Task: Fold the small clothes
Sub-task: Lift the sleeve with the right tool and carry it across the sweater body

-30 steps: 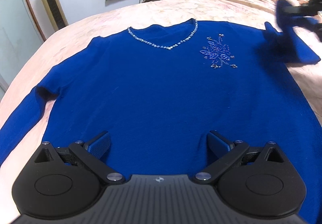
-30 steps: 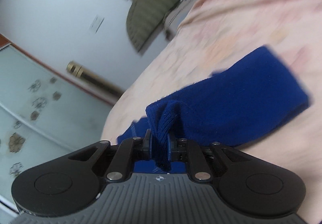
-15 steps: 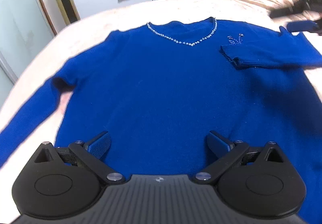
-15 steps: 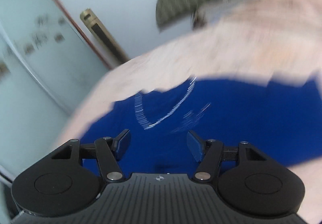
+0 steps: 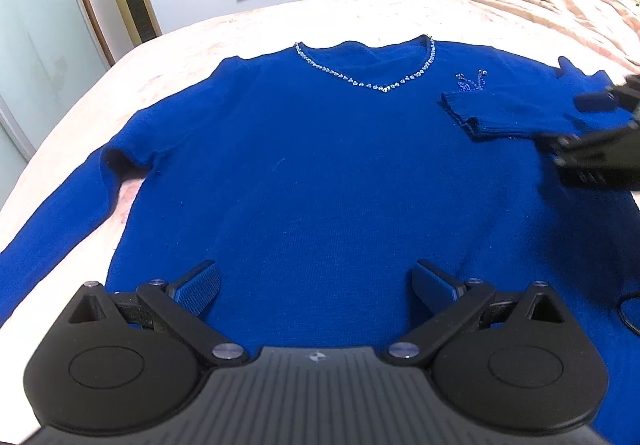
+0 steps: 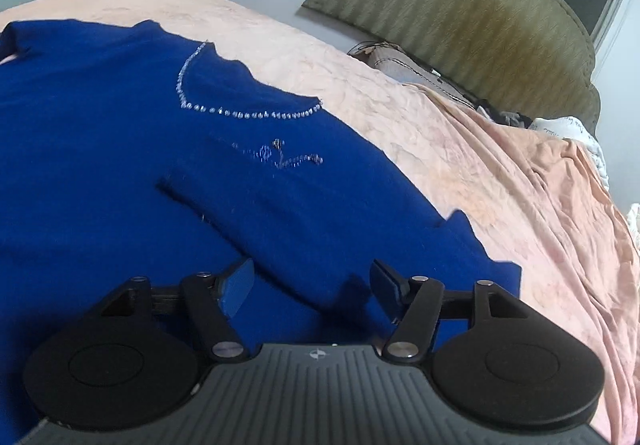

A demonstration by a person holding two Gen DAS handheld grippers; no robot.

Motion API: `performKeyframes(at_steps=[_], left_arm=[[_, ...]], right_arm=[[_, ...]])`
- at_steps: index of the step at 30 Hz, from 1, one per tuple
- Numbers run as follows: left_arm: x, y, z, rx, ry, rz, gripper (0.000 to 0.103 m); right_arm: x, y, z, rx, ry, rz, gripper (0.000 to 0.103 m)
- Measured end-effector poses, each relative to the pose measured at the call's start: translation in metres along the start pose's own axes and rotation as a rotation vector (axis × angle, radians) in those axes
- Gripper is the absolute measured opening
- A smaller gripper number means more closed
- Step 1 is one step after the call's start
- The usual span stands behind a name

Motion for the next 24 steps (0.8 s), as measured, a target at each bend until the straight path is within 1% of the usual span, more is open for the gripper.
performKeyframes(at_steps=[2, 4, 5, 6, 7, 8, 11, 12, 14, 16, 18, 21, 22, 24], left_arm=[[0.000, 0.000, 0.001, 0.003, -0.007, 0.001, 0.103], [0.000, 0.001, 0.000, 0.004, -0.010, 0.001, 0.103], [0.001, 0.001, -0.001, 0.007, -0.009, 0.000, 0.103], [0.001, 0.001, -0.003, 0.010, -0.009, 0.001, 0.103], [0.001, 0.001, -0.006, 0.017, -0.008, 0.004, 0.103], [0.002, 0.001, -0.009, 0.025, -0.007, 0.006, 0.103], [0.005, -0.003, -0.019, 0.053, -0.002, 0.008, 0.103], [0.007, -0.005, -0.022, 0.062, 0.001, 0.008, 0.103], [0.011, -0.007, -0.029, 0.075, 0.004, 0.011, 0.103], [0.016, -0.008, -0.037, 0.088, 0.009, 0.024, 0.103], [0.019, -0.008, -0.044, 0.100, 0.016, 0.035, 0.103], [0.020, -0.010, -0.055, 0.117, 0.035, 0.033, 0.103], [0.019, -0.011, -0.057, 0.122, 0.040, 0.029, 0.103], [0.016, -0.013, -0.064, 0.128, 0.051, 0.022, 0.103]], right_arm=[[0.005, -0.011, 0.005, 0.007, -0.065, 0.012, 0.067], [0.007, -0.022, 0.013, 0.018, -0.144, 0.012, 0.060], [0.008, -0.028, 0.015, 0.017, -0.175, 0.009, 0.040], [0.008, -0.029, 0.018, 0.014, -0.206, 0.007, 0.024], [0.010, -0.028, 0.020, 0.015, -0.225, 0.014, 0.019], [0.011, -0.026, 0.022, 0.014, -0.237, 0.025, 0.008], [0.015, -0.010, 0.030, 0.024, -0.297, 0.060, 0.008], [0.017, -0.003, 0.034, 0.034, -0.336, 0.071, 0.008], [0.024, 0.011, 0.047, 0.075, -0.455, 0.096, 0.008], [0.033, 0.023, 0.058, 0.132, -0.600, 0.123, 0.009], [0.041, 0.028, 0.068, 0.210, -0.757, 0.140, 0.009], [0.041, 0.023, 0.068, 0.337, -0.975, 0.116, 0.009], [0.040, 0.019, 0.064, 0.366, -1.024, 0.102, 0.009], [0.041, 0.015, 0.054, 0.387, -1.062, 0.085, 0.010]])
Point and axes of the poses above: each gripper's, at about its wrist camera, not at the fingertips, and y roughly against the way its jaws point, z to its right, x to its top, the point moved 8 cm from there along -y, roughly the way its jaws point, and after that the axes turned 8 degrees about z, right-handed, at the moved point
